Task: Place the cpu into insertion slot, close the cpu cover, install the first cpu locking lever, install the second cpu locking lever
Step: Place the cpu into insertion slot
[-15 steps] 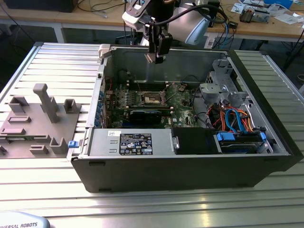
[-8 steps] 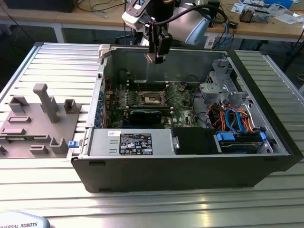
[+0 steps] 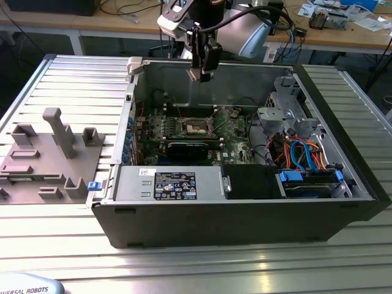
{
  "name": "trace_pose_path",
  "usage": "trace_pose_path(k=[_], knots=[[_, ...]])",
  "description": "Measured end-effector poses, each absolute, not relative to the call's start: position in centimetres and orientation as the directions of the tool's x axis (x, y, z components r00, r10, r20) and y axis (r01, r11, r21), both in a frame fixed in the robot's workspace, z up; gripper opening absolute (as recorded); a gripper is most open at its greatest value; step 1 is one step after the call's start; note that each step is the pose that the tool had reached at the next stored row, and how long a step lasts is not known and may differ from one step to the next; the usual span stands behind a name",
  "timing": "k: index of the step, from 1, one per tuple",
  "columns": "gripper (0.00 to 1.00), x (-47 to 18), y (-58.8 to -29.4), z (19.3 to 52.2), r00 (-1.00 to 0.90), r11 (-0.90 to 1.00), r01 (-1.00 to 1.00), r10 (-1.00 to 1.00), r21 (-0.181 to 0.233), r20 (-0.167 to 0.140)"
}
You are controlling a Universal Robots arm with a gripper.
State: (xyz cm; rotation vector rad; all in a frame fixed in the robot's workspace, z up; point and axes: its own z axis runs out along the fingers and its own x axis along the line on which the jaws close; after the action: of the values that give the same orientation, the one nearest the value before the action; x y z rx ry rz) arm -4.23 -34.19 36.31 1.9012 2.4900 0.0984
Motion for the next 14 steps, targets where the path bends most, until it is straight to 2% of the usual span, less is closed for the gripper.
trace_pose_path(k=[14], knots=[[0.54, -4.23, -34.19, 36.31, -0.258, 0.256, 0.965, 0.966, 0.054, 0.032]])
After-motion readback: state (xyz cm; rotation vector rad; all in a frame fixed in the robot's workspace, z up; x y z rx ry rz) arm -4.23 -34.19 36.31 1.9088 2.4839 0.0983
